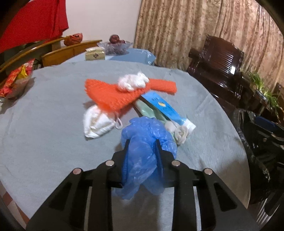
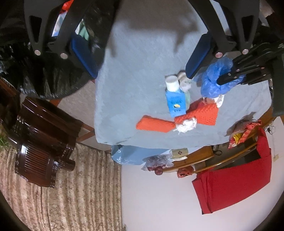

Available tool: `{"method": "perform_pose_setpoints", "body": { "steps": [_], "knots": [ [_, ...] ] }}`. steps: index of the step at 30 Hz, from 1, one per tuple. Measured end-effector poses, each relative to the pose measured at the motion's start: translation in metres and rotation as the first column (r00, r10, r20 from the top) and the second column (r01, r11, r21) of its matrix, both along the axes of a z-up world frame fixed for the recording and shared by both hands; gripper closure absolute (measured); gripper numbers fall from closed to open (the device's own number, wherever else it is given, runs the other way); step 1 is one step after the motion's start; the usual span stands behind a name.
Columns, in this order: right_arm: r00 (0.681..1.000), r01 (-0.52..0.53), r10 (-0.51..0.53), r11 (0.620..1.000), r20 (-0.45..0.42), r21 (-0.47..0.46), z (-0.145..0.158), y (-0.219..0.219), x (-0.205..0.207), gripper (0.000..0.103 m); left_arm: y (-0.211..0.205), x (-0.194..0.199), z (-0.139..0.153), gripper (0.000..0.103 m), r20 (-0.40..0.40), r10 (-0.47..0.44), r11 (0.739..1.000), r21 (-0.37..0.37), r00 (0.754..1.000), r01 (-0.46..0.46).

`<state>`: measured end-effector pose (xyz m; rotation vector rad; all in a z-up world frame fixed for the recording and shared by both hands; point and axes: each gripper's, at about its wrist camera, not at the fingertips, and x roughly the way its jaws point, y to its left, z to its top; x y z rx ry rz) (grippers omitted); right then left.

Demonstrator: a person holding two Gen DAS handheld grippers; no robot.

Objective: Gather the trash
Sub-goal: 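Grasp the blue plastic bag with the left gripper, then grasp the blue hand-cream tube with the right gripper while the left gripper holds the blue bag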

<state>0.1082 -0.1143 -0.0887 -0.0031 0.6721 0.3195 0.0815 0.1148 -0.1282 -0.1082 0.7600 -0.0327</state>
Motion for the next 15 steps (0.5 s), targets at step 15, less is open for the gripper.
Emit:
{"method": "perform_pose_setpoints", "body": {
  "steps": [15],
  "knots": [
    [0.995,-0.033,0.028,0.998,-0.095,-0.056,-0.042,0.053,0.057,0.021,0.023,0.012,0.016,0.078,0.038,0.047,0.999,0.022,0.998,-0.048]
  ]
}}
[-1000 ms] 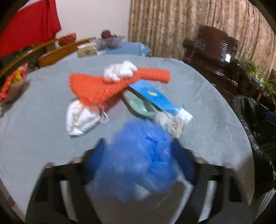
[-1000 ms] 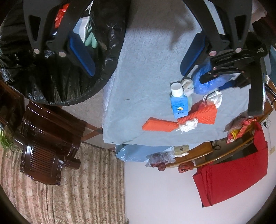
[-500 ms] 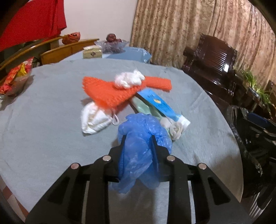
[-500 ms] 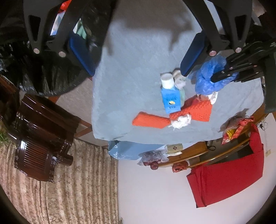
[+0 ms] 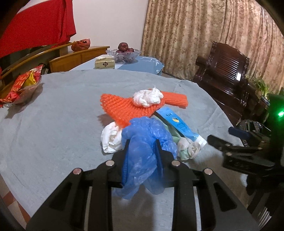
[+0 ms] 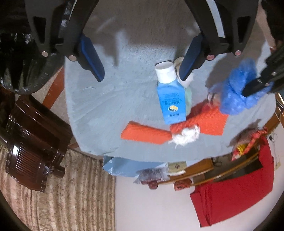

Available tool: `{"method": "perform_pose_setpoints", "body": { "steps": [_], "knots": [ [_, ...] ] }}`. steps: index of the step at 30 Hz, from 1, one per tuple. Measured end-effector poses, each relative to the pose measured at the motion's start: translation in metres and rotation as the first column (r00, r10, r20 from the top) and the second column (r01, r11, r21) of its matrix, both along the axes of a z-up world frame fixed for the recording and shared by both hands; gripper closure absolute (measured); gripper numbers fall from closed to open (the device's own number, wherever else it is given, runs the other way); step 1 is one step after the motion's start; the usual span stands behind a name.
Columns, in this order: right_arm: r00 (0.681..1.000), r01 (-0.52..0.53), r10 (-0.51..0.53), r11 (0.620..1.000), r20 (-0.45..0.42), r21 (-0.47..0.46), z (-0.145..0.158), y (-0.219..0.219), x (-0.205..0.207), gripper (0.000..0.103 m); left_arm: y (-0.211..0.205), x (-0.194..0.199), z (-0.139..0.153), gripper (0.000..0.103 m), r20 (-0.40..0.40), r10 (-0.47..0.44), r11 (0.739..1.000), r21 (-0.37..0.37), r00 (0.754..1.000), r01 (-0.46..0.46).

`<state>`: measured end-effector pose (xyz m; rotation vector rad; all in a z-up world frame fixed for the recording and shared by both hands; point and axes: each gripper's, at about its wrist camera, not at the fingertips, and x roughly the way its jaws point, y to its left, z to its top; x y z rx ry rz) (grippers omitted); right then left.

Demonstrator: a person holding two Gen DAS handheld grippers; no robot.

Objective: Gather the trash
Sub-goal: 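Grasp the blue hand-cream tube with the right gripper while the left gripper holds the blue bag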

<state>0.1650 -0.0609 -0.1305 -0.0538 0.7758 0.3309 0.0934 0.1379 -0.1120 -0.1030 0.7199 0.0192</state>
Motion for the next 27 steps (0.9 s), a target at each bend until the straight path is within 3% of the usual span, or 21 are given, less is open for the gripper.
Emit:
{"method": "perform_pose_setpoints", "body": {
  "steps": [10,23,25,27],
  "knots": [
    [0.999,-0.016,0.015,1.000,-0.046,-0.024,-0.017,0.011,0.014,0.023,0.007,0.004,-0.006,0.078,-0.012,0.010,1.000,0.005,1.000,-0.010],
    [0.994,-0.042,0.045,0.999,-0.100,0.027,-0.024,0.017,0.021,0.030,0.009,0.006,-0.009,0.077,-0.020,0.015,1.000,0.005,1.000,-0.015],
    [0.992,-0.060,0.065,0.997,-0.112,0.049,-0.025,0.017,0.023,0.039,0.009,0.006,-0.009,0.077,-0.020,0.015,1.000,0.004,1.000,-0.015],
    [0.987,-0.085,0.095,0.993,-0.127,0.077,-0.024,0.017,0.022,0.059,0.009,0.006,-0.009,0.077,-0.020,0.013,1.000,0.005,1.000,-0.013]
  ]
}}
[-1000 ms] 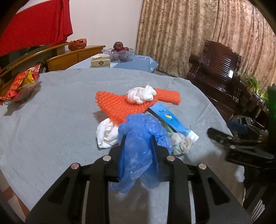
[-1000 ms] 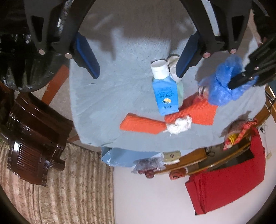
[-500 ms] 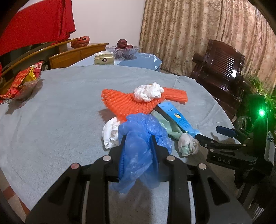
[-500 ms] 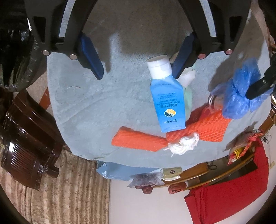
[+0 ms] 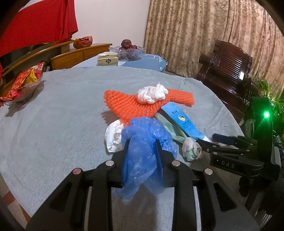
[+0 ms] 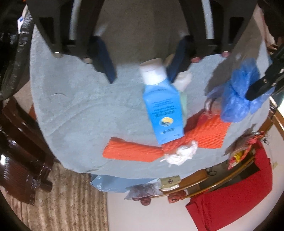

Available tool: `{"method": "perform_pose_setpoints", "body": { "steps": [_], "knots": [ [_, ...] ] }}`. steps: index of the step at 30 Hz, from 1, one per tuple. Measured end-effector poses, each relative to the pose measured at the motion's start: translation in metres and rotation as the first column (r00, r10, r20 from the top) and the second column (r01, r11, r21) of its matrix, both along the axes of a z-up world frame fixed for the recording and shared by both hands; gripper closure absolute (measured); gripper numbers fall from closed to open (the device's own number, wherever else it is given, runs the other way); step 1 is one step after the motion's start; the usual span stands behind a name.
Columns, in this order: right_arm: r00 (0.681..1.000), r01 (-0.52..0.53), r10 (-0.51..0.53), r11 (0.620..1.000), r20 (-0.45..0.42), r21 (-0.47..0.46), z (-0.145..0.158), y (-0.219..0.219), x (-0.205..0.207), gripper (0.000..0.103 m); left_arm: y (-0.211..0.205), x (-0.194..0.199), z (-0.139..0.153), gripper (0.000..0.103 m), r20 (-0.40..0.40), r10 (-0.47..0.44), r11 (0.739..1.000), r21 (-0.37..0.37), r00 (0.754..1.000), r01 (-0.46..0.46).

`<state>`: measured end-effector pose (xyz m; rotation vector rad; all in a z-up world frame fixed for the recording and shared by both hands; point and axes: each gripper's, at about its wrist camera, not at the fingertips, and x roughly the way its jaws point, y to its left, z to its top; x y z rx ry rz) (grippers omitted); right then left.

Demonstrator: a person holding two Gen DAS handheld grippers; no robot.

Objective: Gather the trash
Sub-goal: 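Grasp the blue hand-cream tube with the right gripper while the left gripper holds the blue bag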

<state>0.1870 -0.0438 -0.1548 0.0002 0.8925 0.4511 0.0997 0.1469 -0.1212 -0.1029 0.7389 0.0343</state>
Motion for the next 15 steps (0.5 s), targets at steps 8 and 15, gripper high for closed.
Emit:
{"method": "perform_pose_setpoints", "body": {
  "steps": [8,15],
  "knots": [
    [0.999,0.039,-0.039,0.999,0.013,-0.013,0.011,-0.014,-0.015,0.071,-0.004,0.000,0.002,0.077,0.002,-0.017,1.000,0.007,1.000,0.017],
    [0.993,0.112,-0.113,0.993,-0.018,-0.025,0.005,-0.040,-0.018,0.071,-0.009,0.001,0.000,0.077,-0.005,-0.033,0.999,-0.004,0.999,0.033]
  ]
}}
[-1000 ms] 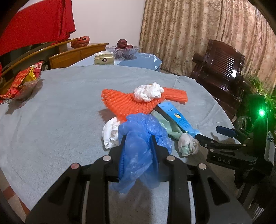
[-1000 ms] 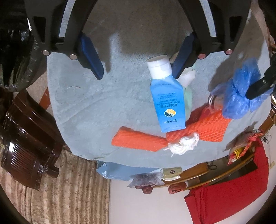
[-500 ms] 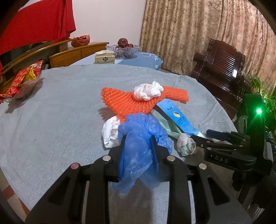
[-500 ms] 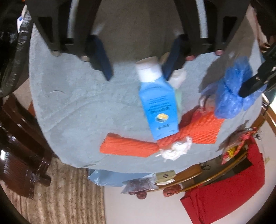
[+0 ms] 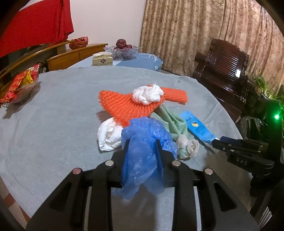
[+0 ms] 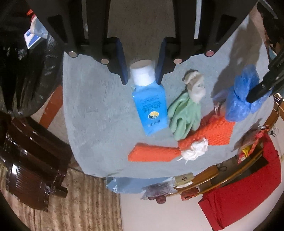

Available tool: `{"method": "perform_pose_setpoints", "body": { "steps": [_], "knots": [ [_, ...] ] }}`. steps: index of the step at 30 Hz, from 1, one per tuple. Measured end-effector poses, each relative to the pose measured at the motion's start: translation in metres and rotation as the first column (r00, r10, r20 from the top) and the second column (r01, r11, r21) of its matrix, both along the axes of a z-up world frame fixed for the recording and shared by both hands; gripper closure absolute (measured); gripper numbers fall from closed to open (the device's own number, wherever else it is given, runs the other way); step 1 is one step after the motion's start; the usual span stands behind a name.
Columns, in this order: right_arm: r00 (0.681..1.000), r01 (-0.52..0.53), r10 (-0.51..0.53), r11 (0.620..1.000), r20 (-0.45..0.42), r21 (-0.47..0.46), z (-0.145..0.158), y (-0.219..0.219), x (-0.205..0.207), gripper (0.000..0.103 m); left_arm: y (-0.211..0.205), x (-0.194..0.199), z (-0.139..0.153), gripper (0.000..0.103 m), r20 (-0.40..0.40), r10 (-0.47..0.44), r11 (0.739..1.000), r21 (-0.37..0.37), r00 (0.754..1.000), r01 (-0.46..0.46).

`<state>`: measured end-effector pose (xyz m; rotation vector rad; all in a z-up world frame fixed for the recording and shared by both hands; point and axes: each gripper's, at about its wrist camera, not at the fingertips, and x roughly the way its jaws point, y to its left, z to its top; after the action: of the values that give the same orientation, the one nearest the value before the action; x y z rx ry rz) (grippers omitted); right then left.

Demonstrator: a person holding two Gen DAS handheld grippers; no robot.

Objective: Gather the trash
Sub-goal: 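Grasp the blue hand-cream tube with the right gripper while the left gripper holds the blue bag, then carry the blue bag and tube over the black bin and open both grippers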

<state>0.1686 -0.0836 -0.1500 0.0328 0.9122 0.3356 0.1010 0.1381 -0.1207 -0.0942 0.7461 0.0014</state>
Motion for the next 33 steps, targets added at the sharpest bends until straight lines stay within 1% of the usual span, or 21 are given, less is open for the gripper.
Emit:
{"method": "perform_pose_setpoints", "body": {
  "steps": [1,3,4,10,11,14,17,26,33],
  "knots": [
    [1.000,0.001,-0.001,1.000,-0.005,0.004,-0.001,0.000,0.001,0.070,-0.001,0.000,0.000,0.077,-0.001,-0.002,1.000,-0.001,1.000,0.002],
    [1.000,-0.003,0.003,1.000,-0.010,0.007,-0.003,0.001,0.003,0.063,-0.003,-0.001,0.001,0.077,0.000,-0.005,1.000,-0.002,1.000,0.005],
    [1.000,-0.003,0.003,1.000,-0.011,0.004,-0.004,0.002,0.004,0.062,-0.004,-0.001,0.001,0.077,0.001,-0.007,1.000,0.000,1.000,0.007],
    [1.000,-0.003,0.003,1.000,-0.031,-0.007,-0.013,0.010,0.015,0.062,-0.006,-0.002,0.002,0.076,0.000,-0.007,1.000,0.001,1.000,0.007],
    [1.000,-0.004,0.004,1.000,-0.026,-0.011,-0.013,0.010,0.015,0.063,-0.006,-0.002,0.002,0.076,0.001,-0.008,1.000,0.001,1.000,0.008],
    [0.999,-0.024,0.023,1.000,-0.025,-0.012,-0.012,0.011,0.013,0.074,-0.008,-0.002,0.003,0.076,0.002,-0.011,1.000,0.004,1.000,0.011],
    [1.000,-0.025,0.025,1.000,-0.015,0.006,-0.006,0.008,0.008,0.074,-0.010,-0.002,0.004,0.076,0.005,-0.015,1.000,0.005,1.000,0.015],
    [0.997,-0.013,0.009,0.999,0.082,0.049,0.043,-0.011,-0.013,0.074,-0.026,-0.008,0.021,0.076,0.040,-0.040,0.999,-0.002,0.998,0.040],
    [0.988,0.018,-0.027,0.998,0.154,0.059,0.084,-0.040,-0.037,0.074,-0.054,-0.013,0.048,0.076,0.100,-0.089,0.996,-0.004,0.991,0.090]
  ]
}}
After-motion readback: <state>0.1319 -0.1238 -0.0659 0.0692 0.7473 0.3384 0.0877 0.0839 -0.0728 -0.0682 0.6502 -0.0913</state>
